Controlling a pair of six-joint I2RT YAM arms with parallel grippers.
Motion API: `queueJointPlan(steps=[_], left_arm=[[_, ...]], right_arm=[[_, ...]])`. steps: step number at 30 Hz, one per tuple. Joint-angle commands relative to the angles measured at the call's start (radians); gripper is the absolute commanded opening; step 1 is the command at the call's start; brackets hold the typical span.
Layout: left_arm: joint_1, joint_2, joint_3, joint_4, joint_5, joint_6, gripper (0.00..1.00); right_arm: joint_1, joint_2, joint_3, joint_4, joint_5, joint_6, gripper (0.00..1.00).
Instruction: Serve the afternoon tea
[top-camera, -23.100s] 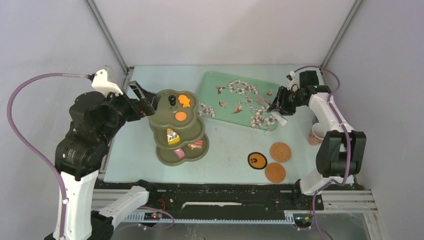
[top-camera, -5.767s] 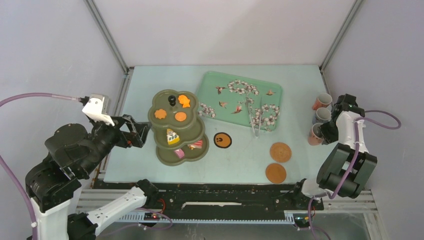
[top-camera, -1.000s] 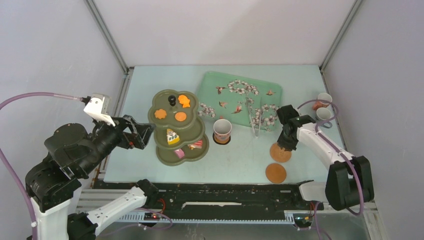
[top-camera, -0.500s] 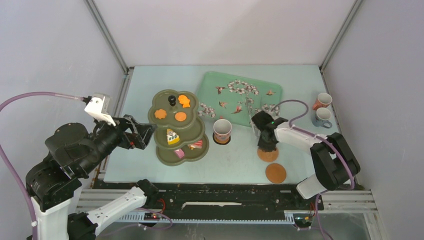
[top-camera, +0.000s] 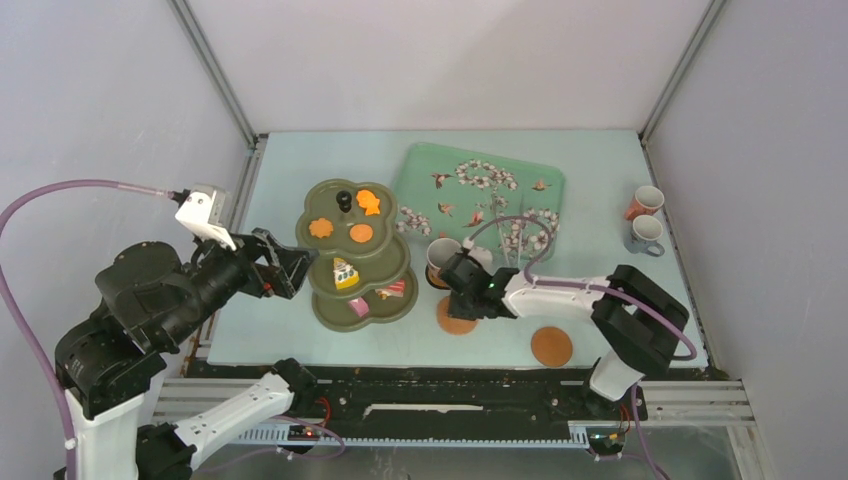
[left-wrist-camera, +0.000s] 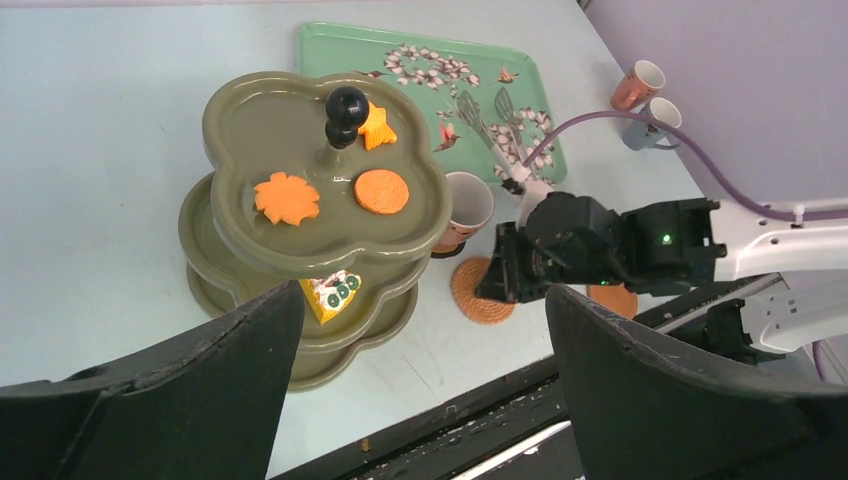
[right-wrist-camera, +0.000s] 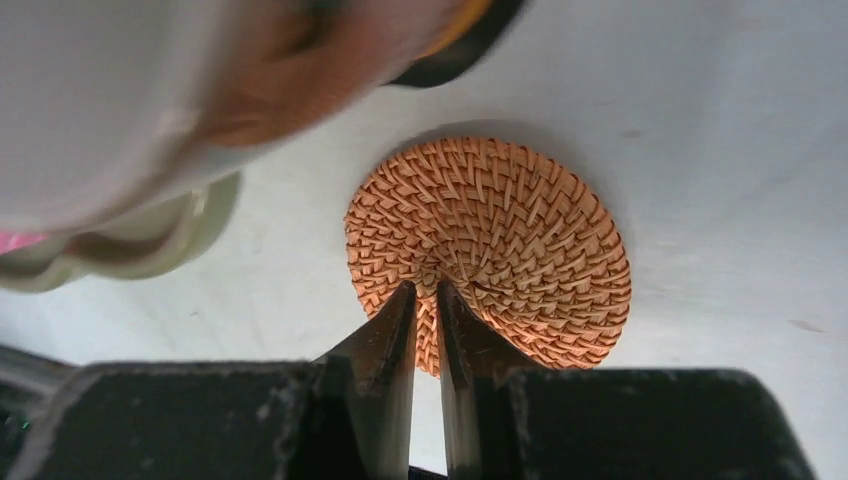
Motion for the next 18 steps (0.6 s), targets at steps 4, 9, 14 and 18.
queueJointPlan(steps=[4, 9, 14, 18], left_arm=[[-0.005, 0.018, 0.042, -0.004, 0.03, -0.013, 0.98], [-0.004, 0.001, 0.032, -0.008, 0.017, -0.024, 0.98], [-0.004, -0.005, 0.023, 0.001, 0.017, -0.031, 0.98], [-0.004, -0.003, 0.022, 0.004, 0.003, -0.024, 0.98]], right_arm=[[0.075, 0.118, 0.043, 0.04, -0.023, 0.07, 0.14], [0.092, 0.088, 0.043, 0.009, 0.006, 0.066, 0.14], [0.094, 0.056, 0.043, -0.042, 0.023, 0.067, 0.15], [0.098, -0.041, 0.12, -0.121, 0.072, -0.015, 0.3]])
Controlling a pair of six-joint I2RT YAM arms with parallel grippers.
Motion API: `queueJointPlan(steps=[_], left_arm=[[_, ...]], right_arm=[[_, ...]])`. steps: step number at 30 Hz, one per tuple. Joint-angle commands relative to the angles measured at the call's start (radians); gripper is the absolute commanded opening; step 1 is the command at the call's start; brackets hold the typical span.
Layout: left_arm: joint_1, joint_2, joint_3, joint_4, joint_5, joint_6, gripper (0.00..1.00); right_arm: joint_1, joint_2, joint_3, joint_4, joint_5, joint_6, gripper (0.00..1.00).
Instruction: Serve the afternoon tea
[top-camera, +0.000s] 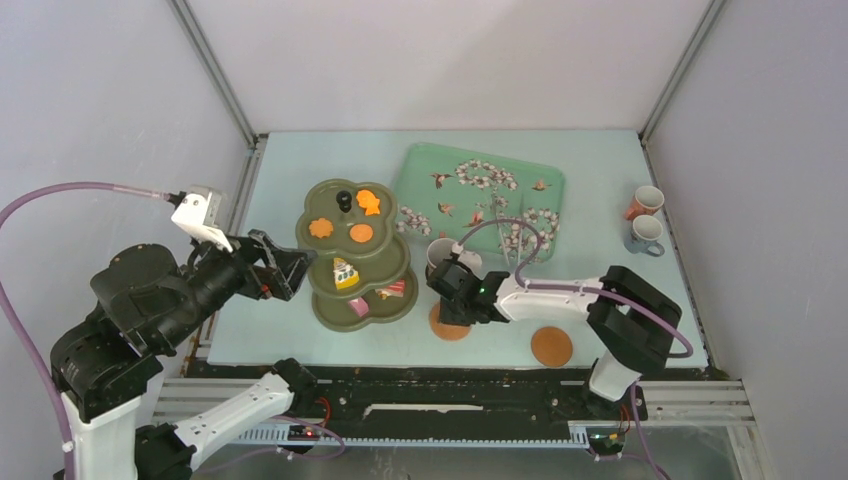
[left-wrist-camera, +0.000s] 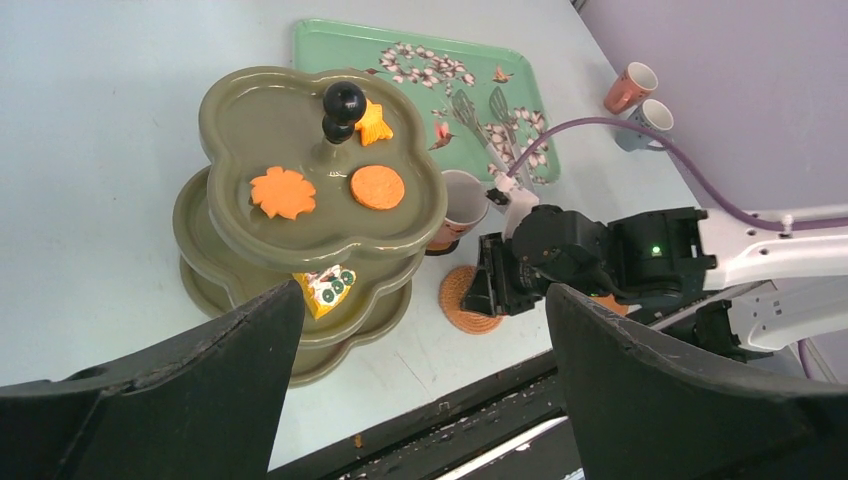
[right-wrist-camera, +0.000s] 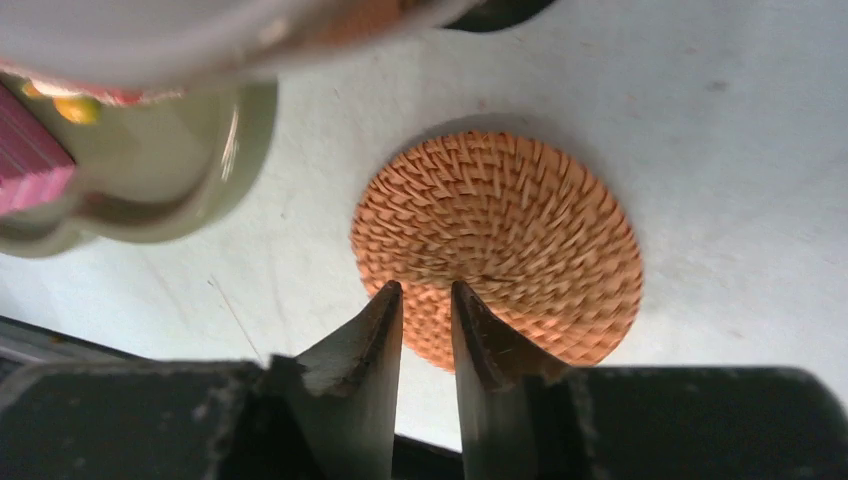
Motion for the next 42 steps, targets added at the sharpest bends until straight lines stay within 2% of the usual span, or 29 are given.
queueJointPlan(steps=[1, 4, 9, 12, 16, 19, 21, 24, 29, 33, 37, 42], left_arm=[[-0.005, 0.0, 0.009, 0.019, -0.006, -0.003, 0.98], [-0.005, 0.003, -0.003, 0.028, -0.006, -0.001, 0.98], [-0.004, -0.012, -0.065, 0.094, 0.014, -0.015, 0.98], [-0.004, -0.012, -0.083, 0.115, 0.022, -0.019, 0.98], [-0.003, -0.013, -0.085, 0.117, 0.01, -0.012, 0.98], [-0.004, -0.008, -0.072, 0.102, -0.005, 0.002, 0.98], [-0.004, -0.004, -0.055, 0.084, -0.019, 0.012, 0.98], [-0.004, 0.002, -0.032, 0.064, -0.045, 0.024, 0.98], [-0.003, 0.014, -0.007, 0.04, -0.079, 0.044, 0.98], [-0.003, 0.022, 0.001, 0.037, -0.109, 0.047, 0.98], [-0.003, 0.028, -0.002, 0.037, -0.135, 0.059, 0.98], [-0.003, 0.052, 0.002, 0.031, -0.139, 0.084, 0.98]], right_arm=[[0.008, -0.127, 0.113, -0.22, 0.107, -0.083, 0.39], [0.003, -0.227, 0.277, -0.455, 0.19, -0.127, 0.54], [-0.06, -0.439, 0.36, -0.593, 0.215, -0.286, 0.64], [-0.246, -0.56, 0.359, -0.672, 0.196, -0.345, 0.64], [-0.655, -0.633, 0.352, -0.653, 0.118, -0.482, 0.67], [-0.927, -0.575, 0.377, -0.644, 0.053, -0.534, 0.69], [-1.086, -0.506, 0.394, -0.658, 0.022, -0.512, 0.69], [-1.241, -0.418, 0.401, -0.658, 0.012, -0.455, 0.7], [-1.38, -0.278, 0.416, -0.604, 0.019, -0.355, 0.7], [-1.469, -0.185, 0.439, -0.6, -0.007, -0.289, 0.64], [-1.492, -0.127, 0.444, -0.575, 0.024, -0.262, 0.55], [-1.505, -0.033, 0.501, -0.583, 0.016, -0.22, 0.52]])
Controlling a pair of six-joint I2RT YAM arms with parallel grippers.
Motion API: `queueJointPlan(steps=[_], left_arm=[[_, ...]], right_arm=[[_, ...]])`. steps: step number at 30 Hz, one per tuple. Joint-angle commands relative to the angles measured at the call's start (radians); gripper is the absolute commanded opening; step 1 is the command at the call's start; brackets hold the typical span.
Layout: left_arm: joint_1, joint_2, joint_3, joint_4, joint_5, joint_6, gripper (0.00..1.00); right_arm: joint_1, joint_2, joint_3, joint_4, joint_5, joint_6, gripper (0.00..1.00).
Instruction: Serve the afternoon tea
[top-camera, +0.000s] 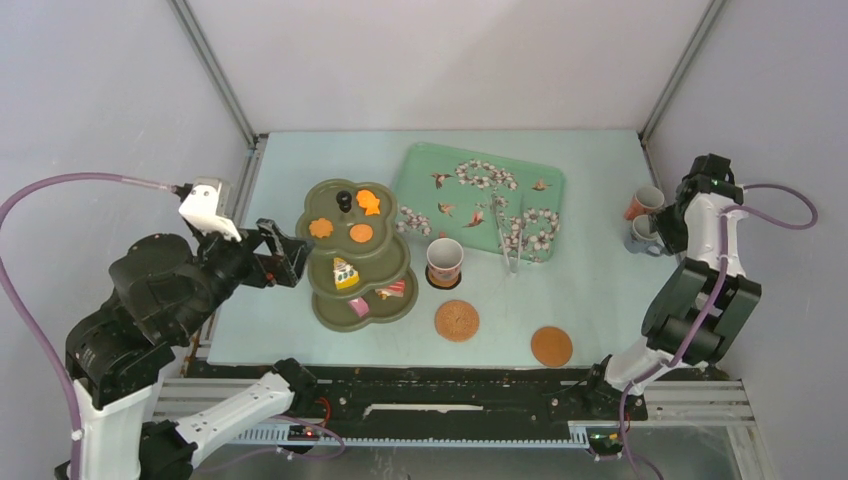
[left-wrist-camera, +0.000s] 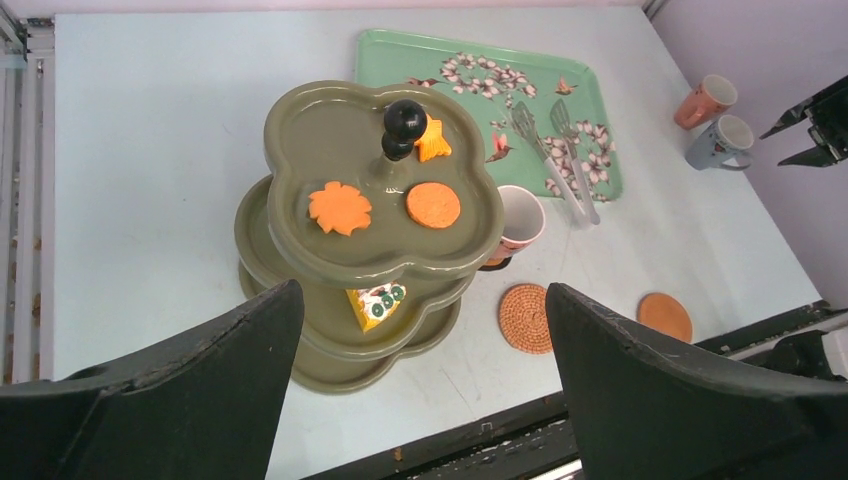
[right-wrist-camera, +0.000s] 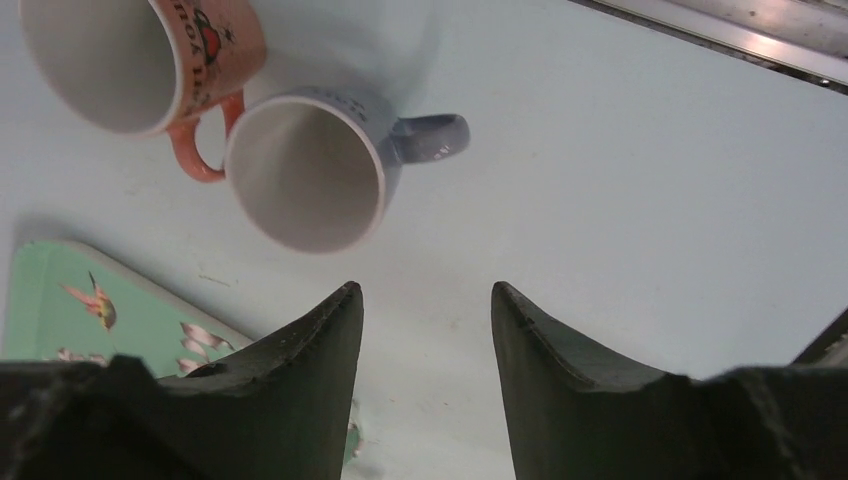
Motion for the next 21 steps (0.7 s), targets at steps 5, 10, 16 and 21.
queueJointPlan(steps=[5, 10, 16, 21], left_arm=[[-0.003, 0.053, 0.033, 0.005, -0.029, 0.061, 0.98], [-0.003, 0.066, 0.047, 0.0, -0.05, 0.075, 0.98], [-0.003, 0.052, 0.054, 0.013, -0.068, 0.082, 0.98], [-0.003, 0.049, 0.073, 0.012, -0.076, 0.095, 0.98]], right_arm=[[-0.005, 0.146, 0.126, -0.011, 0.001, 0.134, 0.52], [0.01, 0.206, 0.151, -0.031, 0.015, 0.219, 0.51], [0.025, 0.27, 0.167, -0.046, 0.038, 0.295, 0.47], [0.03, 0.297, 0.166, -0.045, 0.031, 0.327, 0.39]])
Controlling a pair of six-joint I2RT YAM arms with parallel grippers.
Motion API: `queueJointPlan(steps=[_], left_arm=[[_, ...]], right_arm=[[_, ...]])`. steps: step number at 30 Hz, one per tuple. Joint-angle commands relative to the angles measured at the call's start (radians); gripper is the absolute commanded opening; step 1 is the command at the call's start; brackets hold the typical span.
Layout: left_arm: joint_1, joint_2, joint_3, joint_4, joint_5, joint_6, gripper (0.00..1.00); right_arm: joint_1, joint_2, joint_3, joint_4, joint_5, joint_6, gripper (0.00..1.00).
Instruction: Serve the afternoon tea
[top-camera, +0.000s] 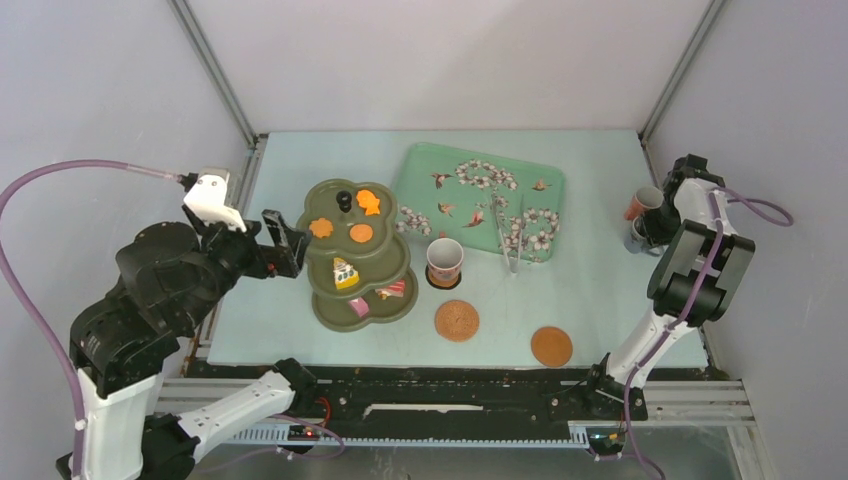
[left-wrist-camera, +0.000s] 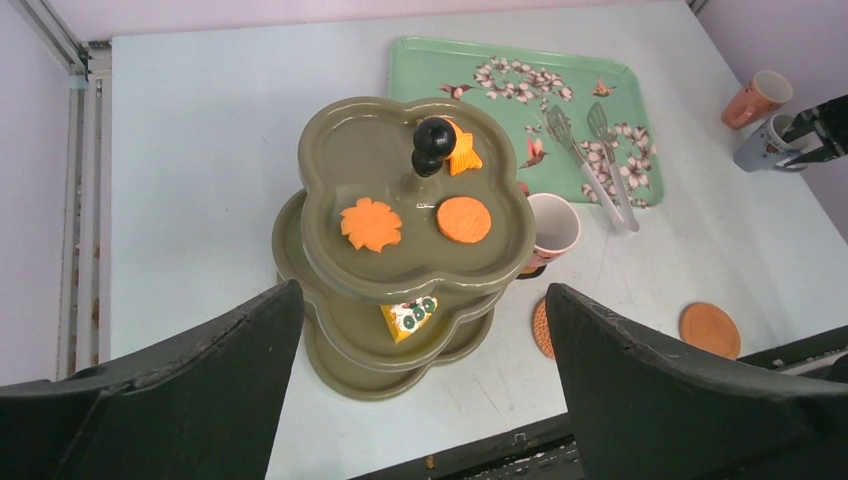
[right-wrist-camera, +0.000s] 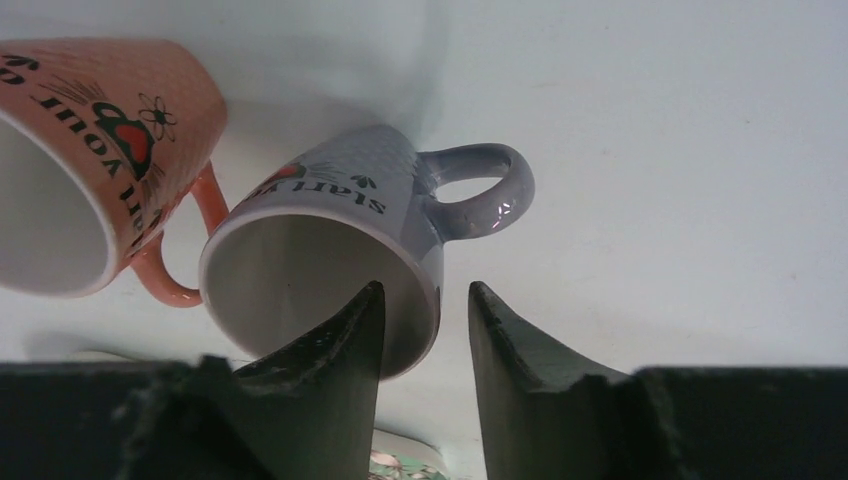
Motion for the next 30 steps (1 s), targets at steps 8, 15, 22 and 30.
queueJointPlan(steps=[8, 15, 22, 30], left_arm=[[-0.003, -0.006, 0.064, 0.007, -0.017, 0.042, 0.98], [-0.003, -0.043, 0.03, 0.029, 0.024, 0.034, 0.98], [-0.003, -0.079, -0.015, 0.057, 0.089, -0.004, 0.98], [-0.003, -0.094, -0.026, 0.067, 0.113, -0.054, 0.98]], right_arm=[[-0.004, -0.039, 0.035, -0.055, -0.003, 0.05, 0.0], [0.098, -0.308, -0.061, -0.118, 0.006, -0.208, 0.0], [0.64, -0.593, -0.31, -0.01, 0.034, -0.587, 0.0], [1.177, -0.669, -0.405, 0.106, -0.082, -0.694, 0.0]])
